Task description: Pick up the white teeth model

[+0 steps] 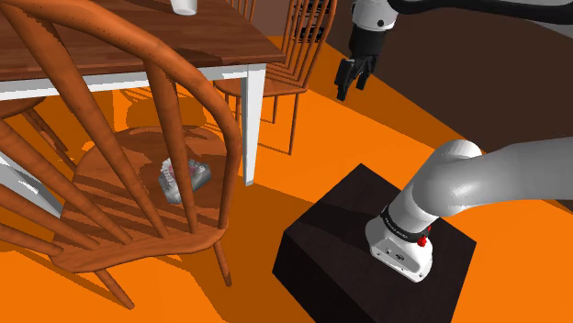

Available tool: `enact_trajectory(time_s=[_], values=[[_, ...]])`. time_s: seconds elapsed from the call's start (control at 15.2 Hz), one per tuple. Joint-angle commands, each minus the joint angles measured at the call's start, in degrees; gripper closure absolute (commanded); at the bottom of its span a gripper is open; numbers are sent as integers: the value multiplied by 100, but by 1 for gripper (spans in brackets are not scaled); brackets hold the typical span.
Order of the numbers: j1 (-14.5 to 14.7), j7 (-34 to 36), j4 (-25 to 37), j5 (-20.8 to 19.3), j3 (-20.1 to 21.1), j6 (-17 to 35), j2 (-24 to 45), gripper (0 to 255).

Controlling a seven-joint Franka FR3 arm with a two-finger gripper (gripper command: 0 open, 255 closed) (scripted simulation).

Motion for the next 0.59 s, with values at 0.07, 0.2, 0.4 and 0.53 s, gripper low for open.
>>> enact_trajectory(time_s=[0.07, 0.2, 0.4, 0.53], values=[[41, 120, -10, 76, 107, 114, 95, 0], [119, 357, -10, 218, 321, 343, 307, 0], [223, 706, 45, 398, 641, 691, 675, 0], [282, 939, 118, 493, 852, 920, 952, 0]])
